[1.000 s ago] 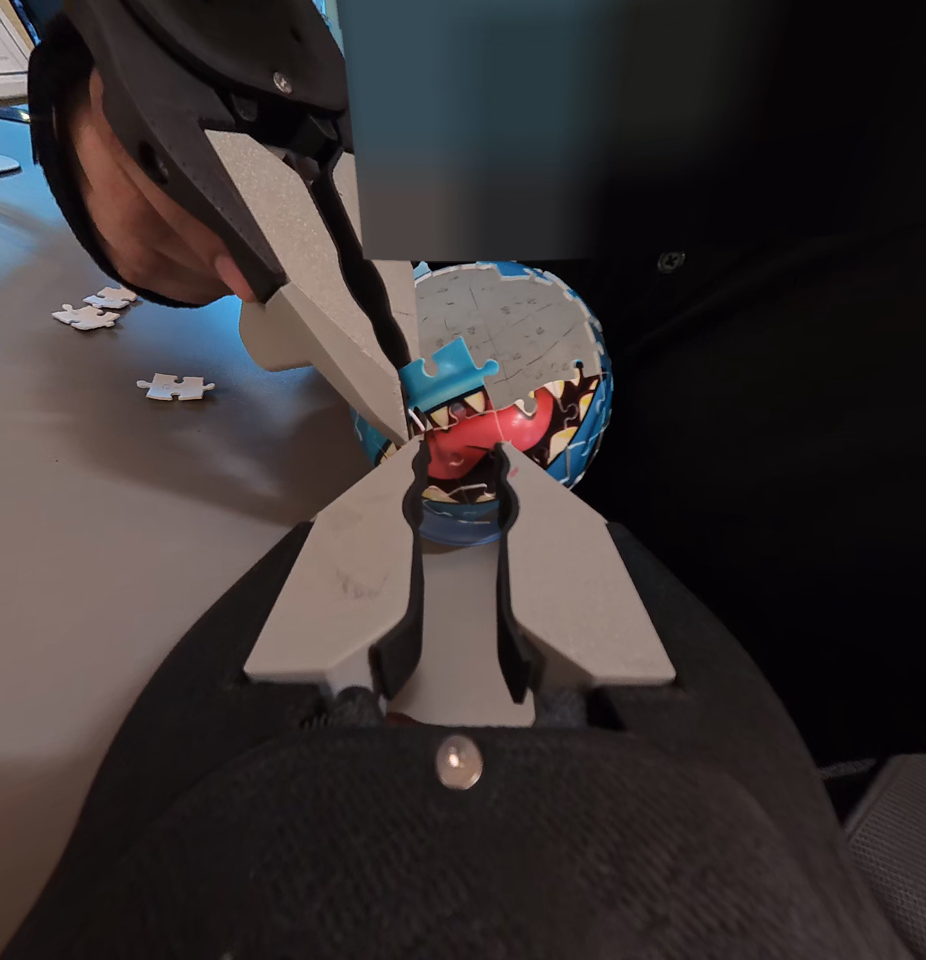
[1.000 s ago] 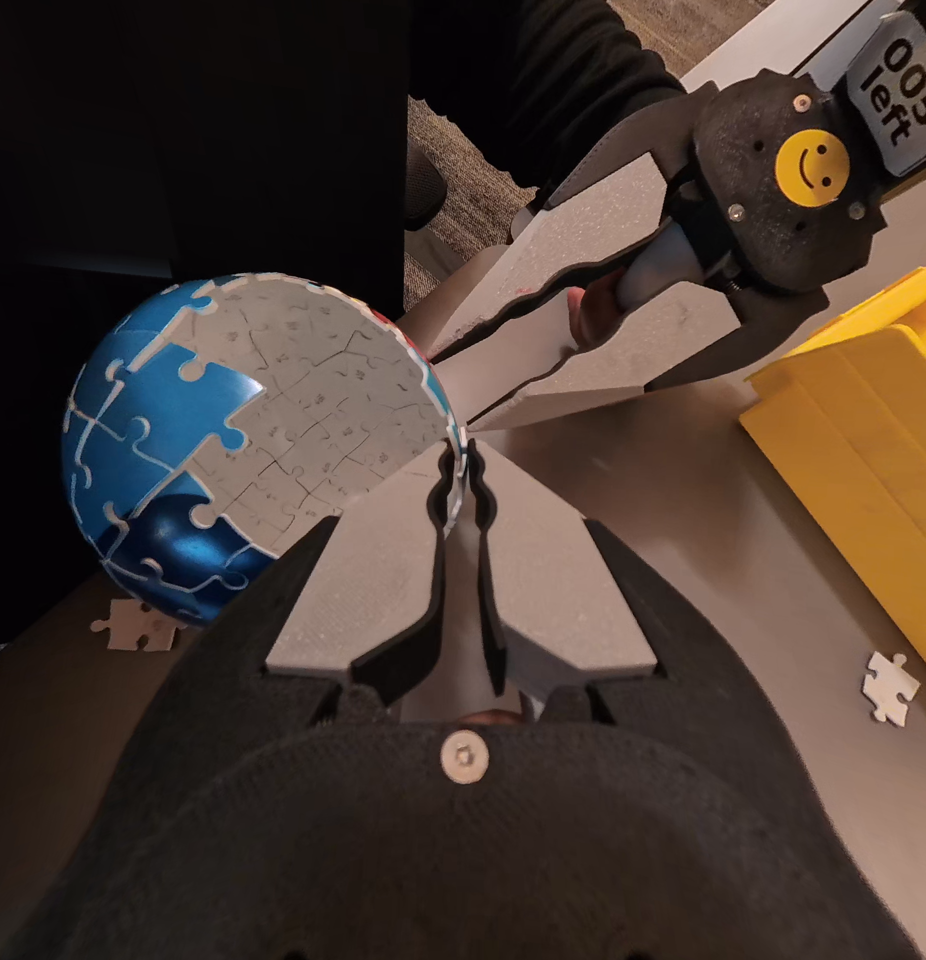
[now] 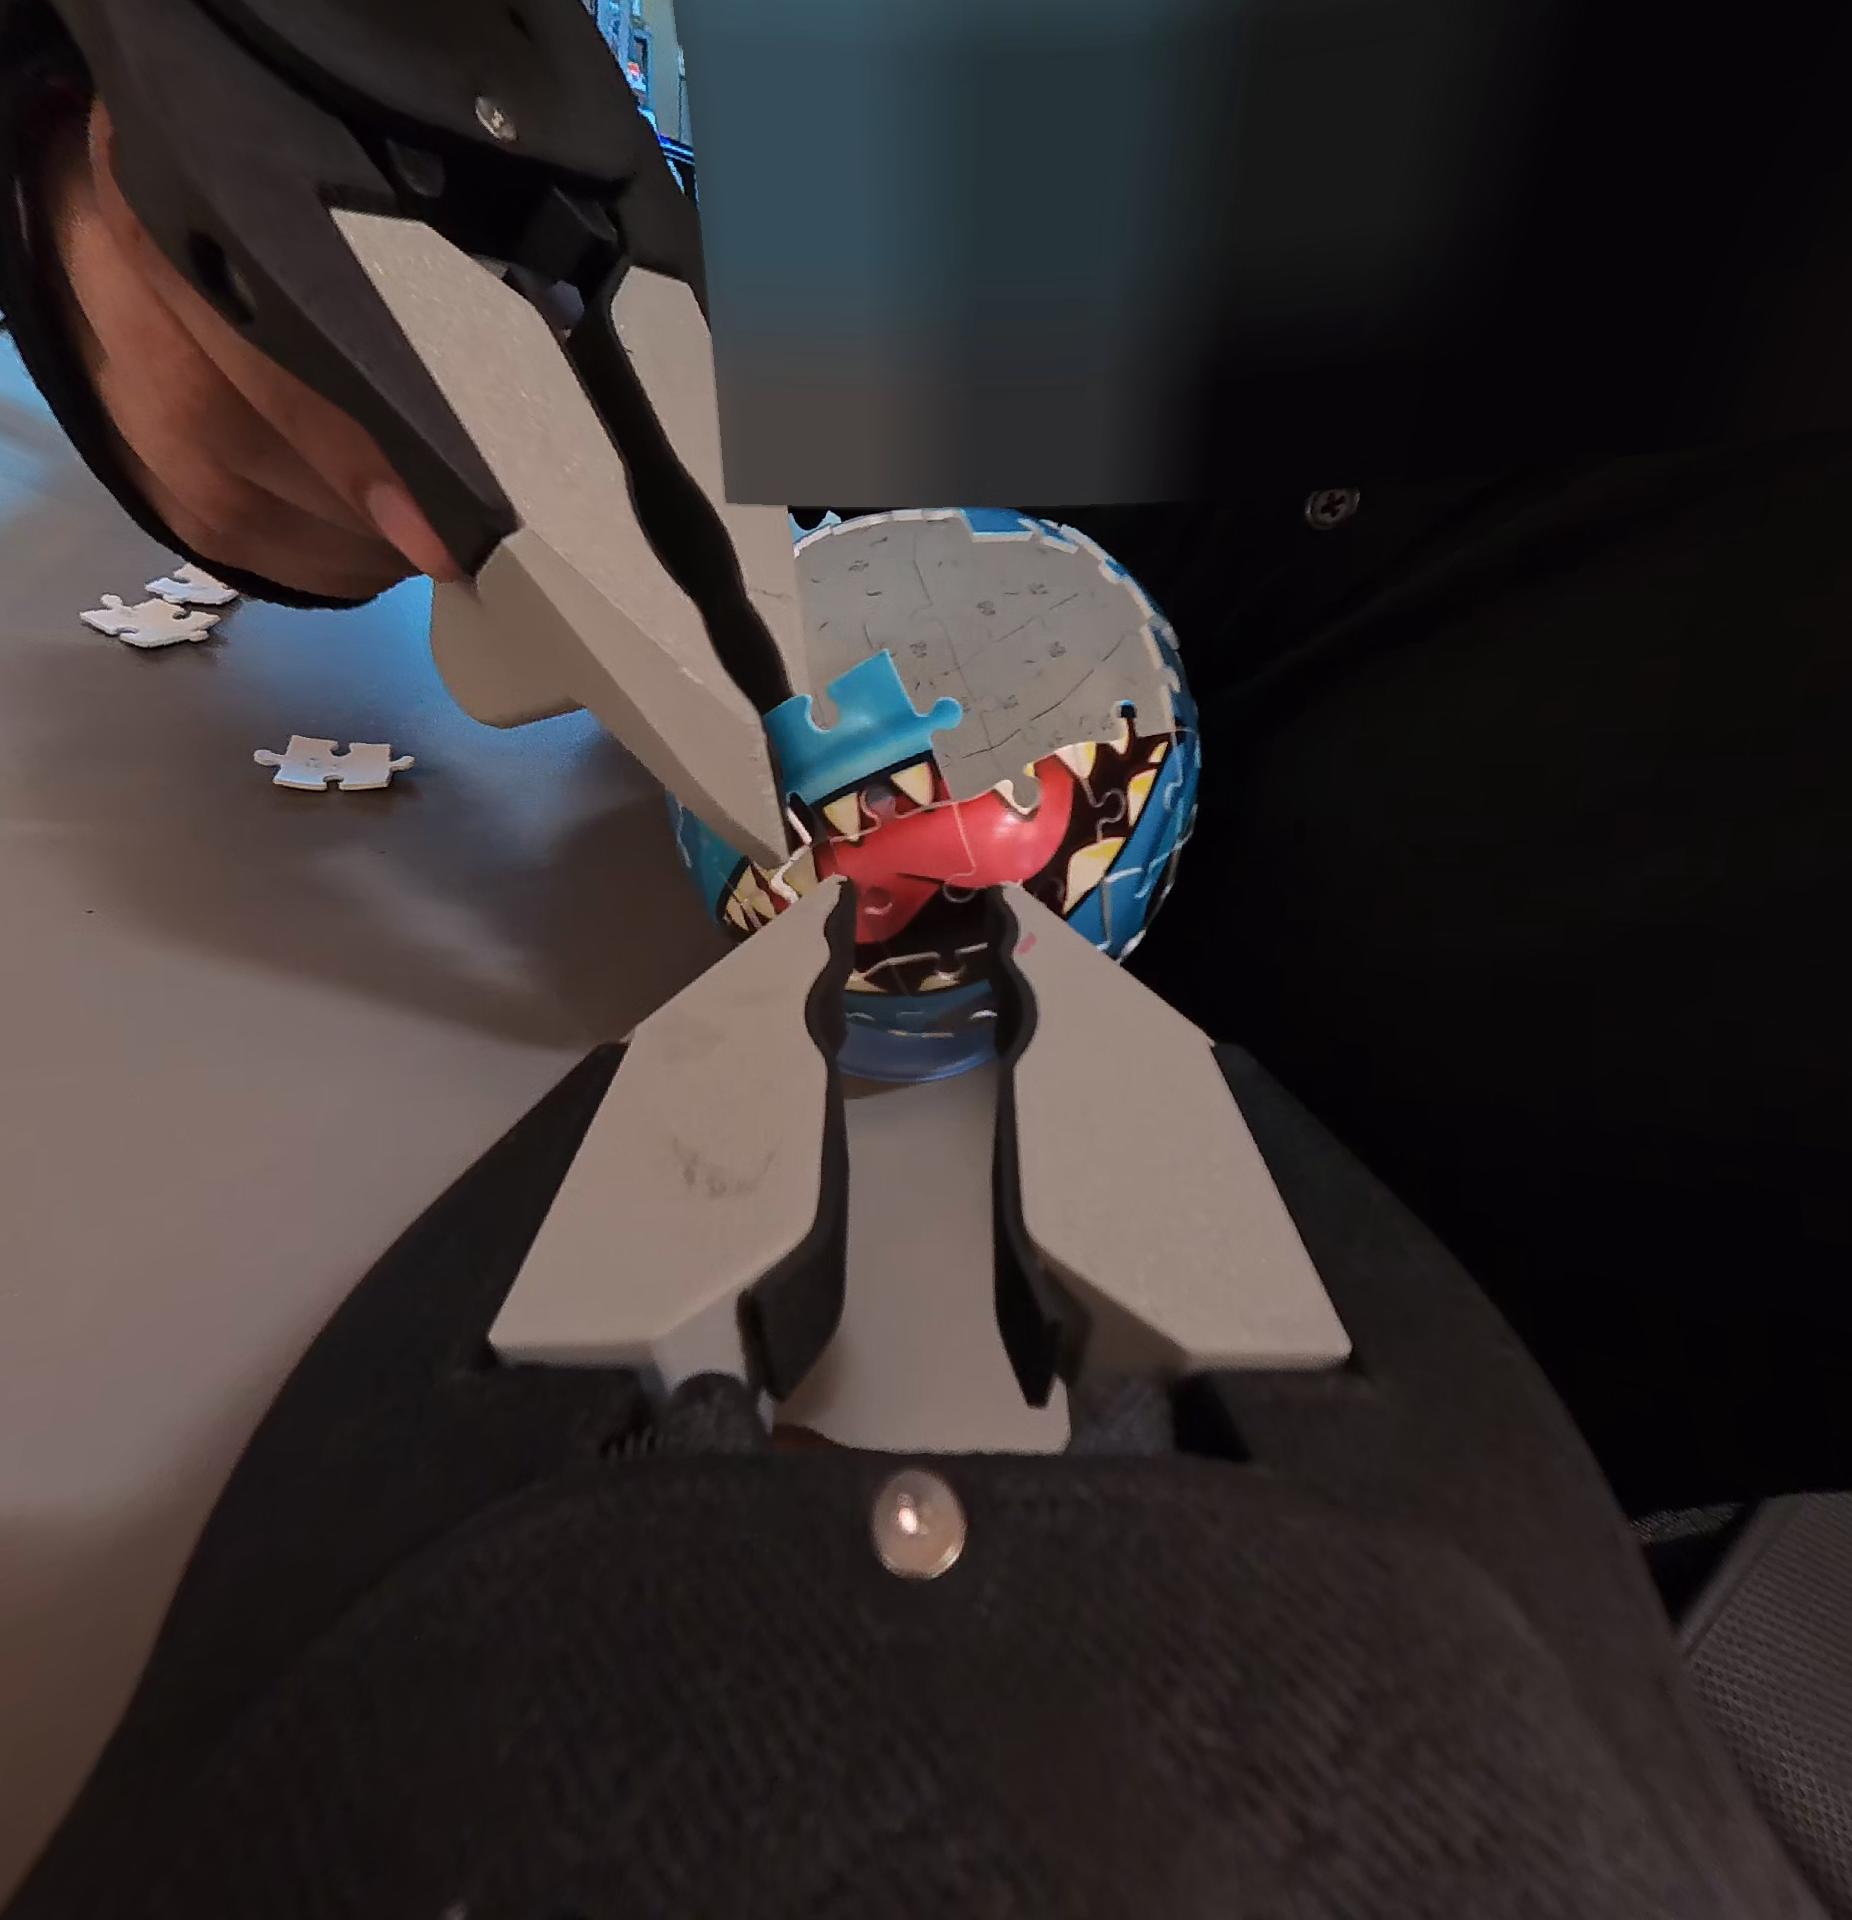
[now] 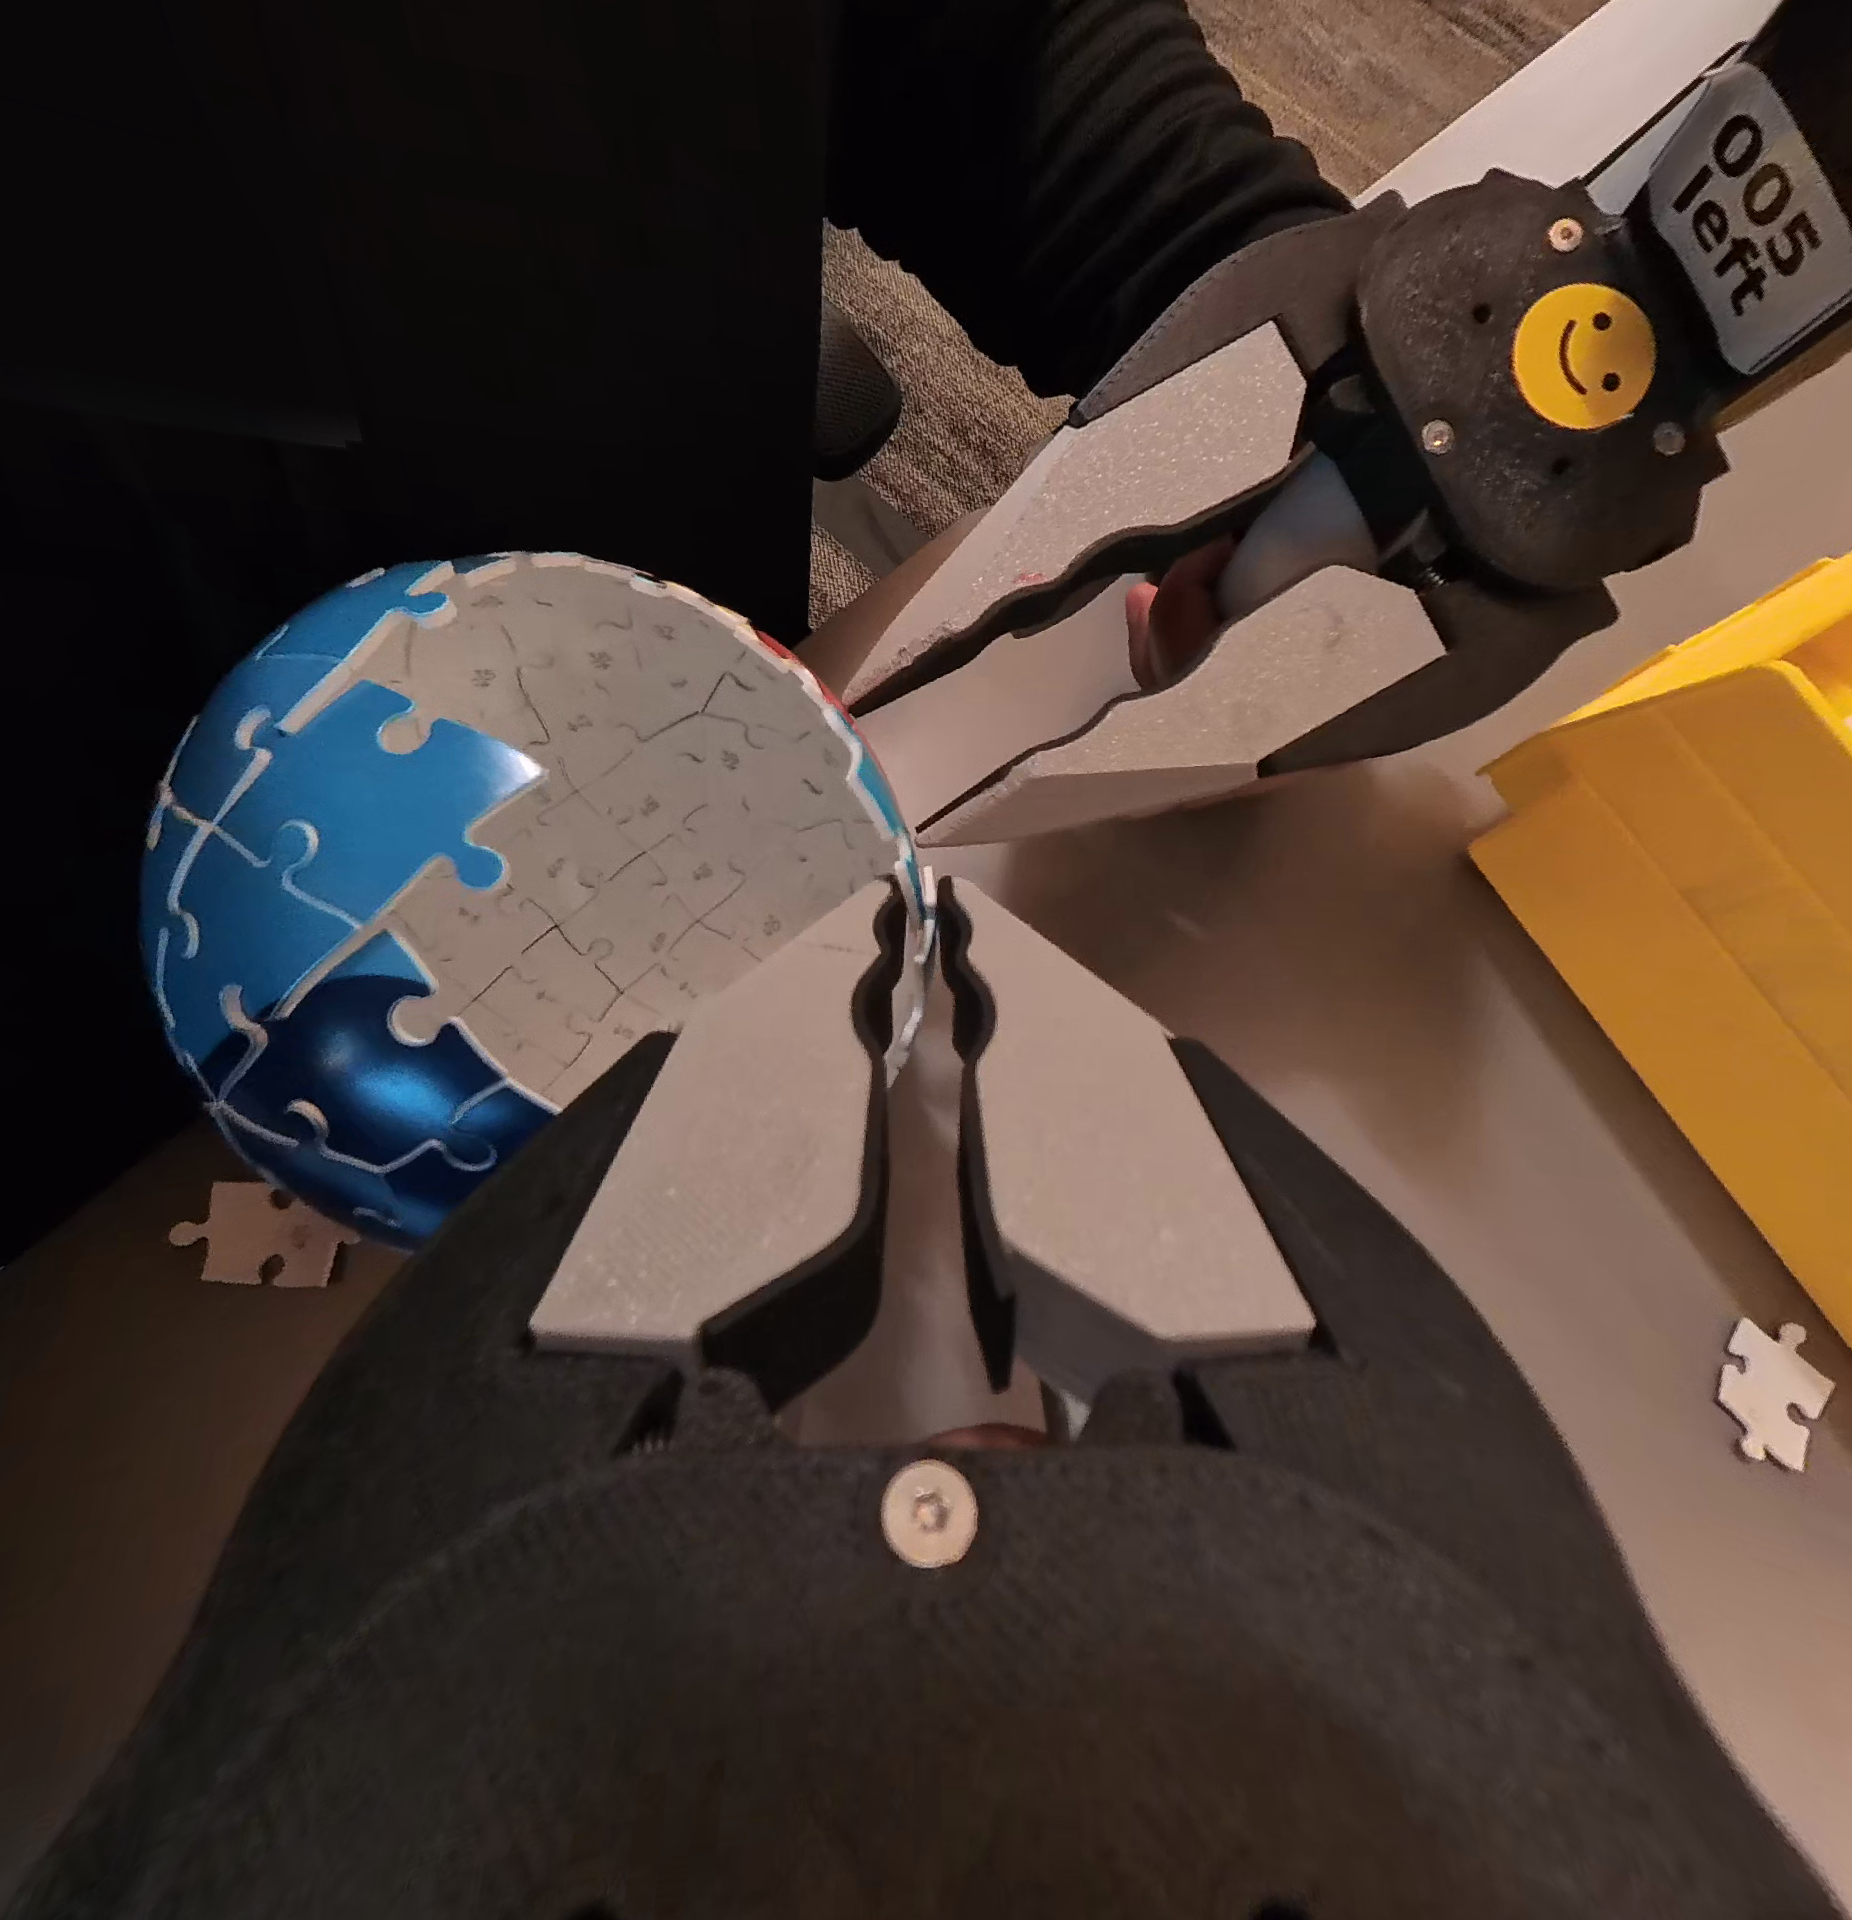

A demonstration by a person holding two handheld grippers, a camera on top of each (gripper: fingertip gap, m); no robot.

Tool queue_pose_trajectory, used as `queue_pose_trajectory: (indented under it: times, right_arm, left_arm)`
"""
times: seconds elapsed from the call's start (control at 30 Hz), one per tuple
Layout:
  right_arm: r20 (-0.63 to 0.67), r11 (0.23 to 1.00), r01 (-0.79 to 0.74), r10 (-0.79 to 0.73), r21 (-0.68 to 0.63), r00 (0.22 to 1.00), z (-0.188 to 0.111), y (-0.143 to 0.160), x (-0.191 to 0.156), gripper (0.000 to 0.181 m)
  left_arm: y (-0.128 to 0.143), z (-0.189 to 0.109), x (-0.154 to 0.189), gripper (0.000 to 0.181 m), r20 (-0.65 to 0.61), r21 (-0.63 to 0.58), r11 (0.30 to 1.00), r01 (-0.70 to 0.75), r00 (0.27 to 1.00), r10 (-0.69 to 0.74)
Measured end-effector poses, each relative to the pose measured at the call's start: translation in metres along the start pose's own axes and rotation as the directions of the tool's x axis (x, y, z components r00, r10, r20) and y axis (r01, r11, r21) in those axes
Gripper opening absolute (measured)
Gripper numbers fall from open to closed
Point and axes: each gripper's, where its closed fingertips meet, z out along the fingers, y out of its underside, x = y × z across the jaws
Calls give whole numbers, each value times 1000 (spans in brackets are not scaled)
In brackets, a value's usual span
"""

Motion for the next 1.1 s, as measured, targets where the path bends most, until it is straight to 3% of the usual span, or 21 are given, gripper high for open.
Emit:
queue_pose_trajectory:
  times: [0.6, 1.1]
  right_arm:
    - [-5, 999, 44, -44, 1, 999, 2, -2, -1, 1]
    - [8, 994, 99, -99, -39, 995, 4, -2, -3, 3]
  left_arm:
    - [-1, 1, 2, 23, -10, -1, 1000, -3, 1000, 3]
    - [-14, -2, 0, 22, 64, 2, 1000, -20, 998, 20]
